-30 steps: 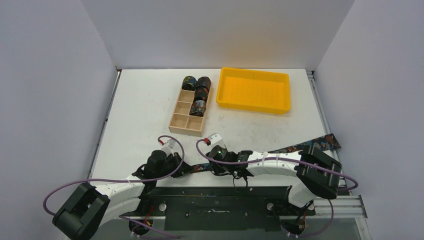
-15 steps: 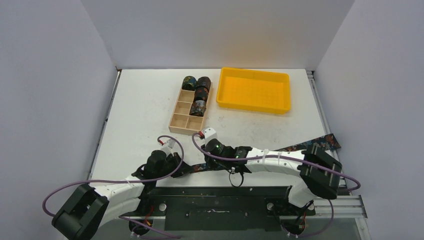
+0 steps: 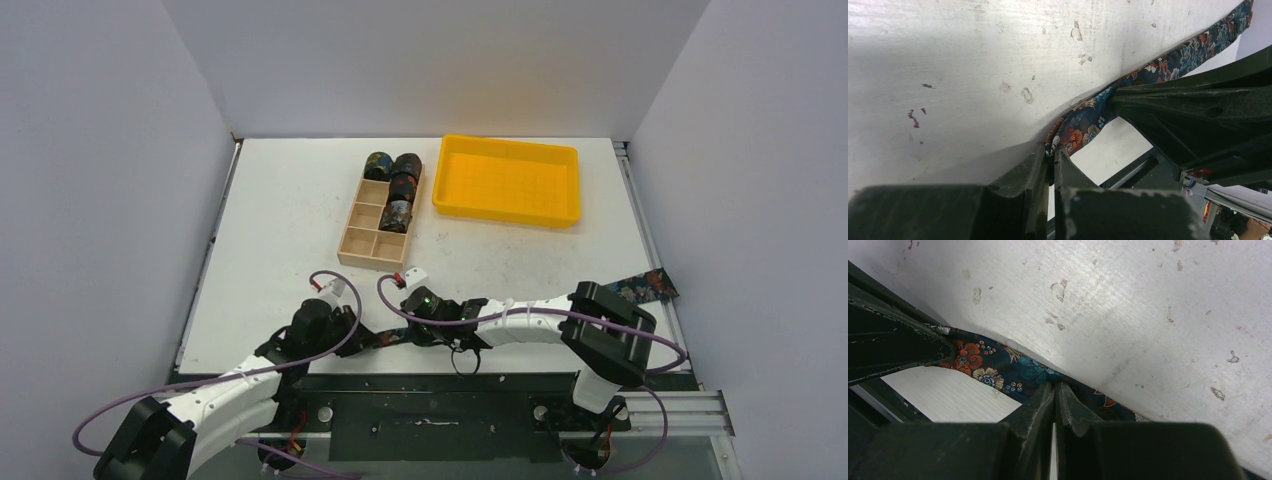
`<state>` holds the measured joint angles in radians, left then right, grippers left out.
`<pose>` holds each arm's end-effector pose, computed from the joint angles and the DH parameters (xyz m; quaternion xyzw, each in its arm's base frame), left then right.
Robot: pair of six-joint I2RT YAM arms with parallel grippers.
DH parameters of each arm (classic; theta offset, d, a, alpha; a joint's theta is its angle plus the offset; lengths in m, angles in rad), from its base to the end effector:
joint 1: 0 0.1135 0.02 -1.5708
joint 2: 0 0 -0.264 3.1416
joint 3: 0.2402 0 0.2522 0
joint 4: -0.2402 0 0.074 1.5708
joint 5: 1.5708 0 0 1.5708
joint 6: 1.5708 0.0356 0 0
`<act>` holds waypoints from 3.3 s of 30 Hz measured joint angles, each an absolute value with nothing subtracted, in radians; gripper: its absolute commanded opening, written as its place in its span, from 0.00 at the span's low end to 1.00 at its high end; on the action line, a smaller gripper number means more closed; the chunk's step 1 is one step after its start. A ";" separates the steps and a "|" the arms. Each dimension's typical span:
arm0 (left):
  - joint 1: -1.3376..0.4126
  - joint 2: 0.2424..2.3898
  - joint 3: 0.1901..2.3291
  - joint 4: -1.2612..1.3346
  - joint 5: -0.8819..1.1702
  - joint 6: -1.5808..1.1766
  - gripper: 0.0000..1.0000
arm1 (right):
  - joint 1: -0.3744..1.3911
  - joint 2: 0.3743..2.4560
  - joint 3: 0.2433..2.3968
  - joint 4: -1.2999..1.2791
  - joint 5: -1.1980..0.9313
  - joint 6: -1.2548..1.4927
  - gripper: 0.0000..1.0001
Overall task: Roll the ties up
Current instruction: Roll the tie at the center of the board.
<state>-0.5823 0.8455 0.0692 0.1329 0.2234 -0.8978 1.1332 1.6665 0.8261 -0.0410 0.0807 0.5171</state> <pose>0.1198 -0.0883 0.1170 -0.0904 0.8856 -0.3733 0.2610 0.1395 0.2913 0.1494 -0.2721 0.9003 0.2223 0.2570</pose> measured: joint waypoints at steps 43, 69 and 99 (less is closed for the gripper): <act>-0.583 1.084 0.625 -0.494 0.019 -0.705 0.00 | 1.040 1.942 0.854 0.579 -0.237 0.765 0.24; -0.585 1.088 0.716 -0.611 -0.072 -0.642 0.00 | 1.031 1.977 0.963 0.455 -0.246 0.741 0.09; -0.610 1.189 0.802 -0.675 -0.163 -0.594 0.00 | 0.982 1.640 0.716 0.479 -0.201 0.664 0.23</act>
<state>-0.6102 1.1889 0.8024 -0.6750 -0.1635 -0.5938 0.9821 1.6398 0.7162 0.4786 -0.2008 0.6640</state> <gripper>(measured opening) 0.033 0.222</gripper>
